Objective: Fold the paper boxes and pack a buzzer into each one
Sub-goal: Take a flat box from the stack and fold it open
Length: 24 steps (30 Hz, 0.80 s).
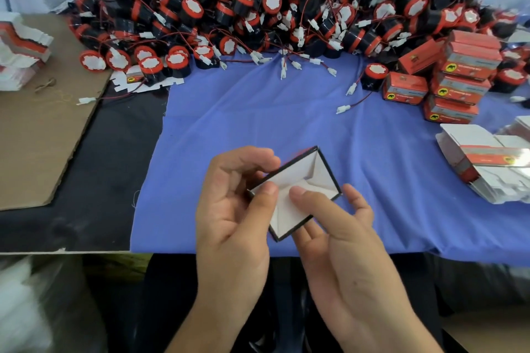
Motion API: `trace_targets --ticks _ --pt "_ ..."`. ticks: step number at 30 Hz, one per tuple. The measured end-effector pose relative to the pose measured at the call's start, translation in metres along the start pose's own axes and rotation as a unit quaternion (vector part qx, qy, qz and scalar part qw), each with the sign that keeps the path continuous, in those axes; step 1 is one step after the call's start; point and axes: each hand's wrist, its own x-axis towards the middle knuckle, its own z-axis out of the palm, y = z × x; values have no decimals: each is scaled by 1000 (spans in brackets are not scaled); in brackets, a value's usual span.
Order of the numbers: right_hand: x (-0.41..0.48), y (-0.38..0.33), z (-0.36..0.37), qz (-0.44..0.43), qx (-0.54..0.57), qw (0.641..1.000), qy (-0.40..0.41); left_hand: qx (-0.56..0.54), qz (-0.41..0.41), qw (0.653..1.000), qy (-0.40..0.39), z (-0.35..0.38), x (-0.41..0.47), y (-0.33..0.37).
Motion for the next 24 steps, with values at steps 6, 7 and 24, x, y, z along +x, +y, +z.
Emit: trace_targets --ticks 6,7,24 --pt "0 8 -4 18 -76 997 12 125 72 989 -19 3 -8 -4" --pt "0 9 -5 14 -82 996 16 131 78 988 -24 3 -9 -4" --pt "13 0 -24 1 -98 990 -105 151 21 984 -96 2 -17 -7"
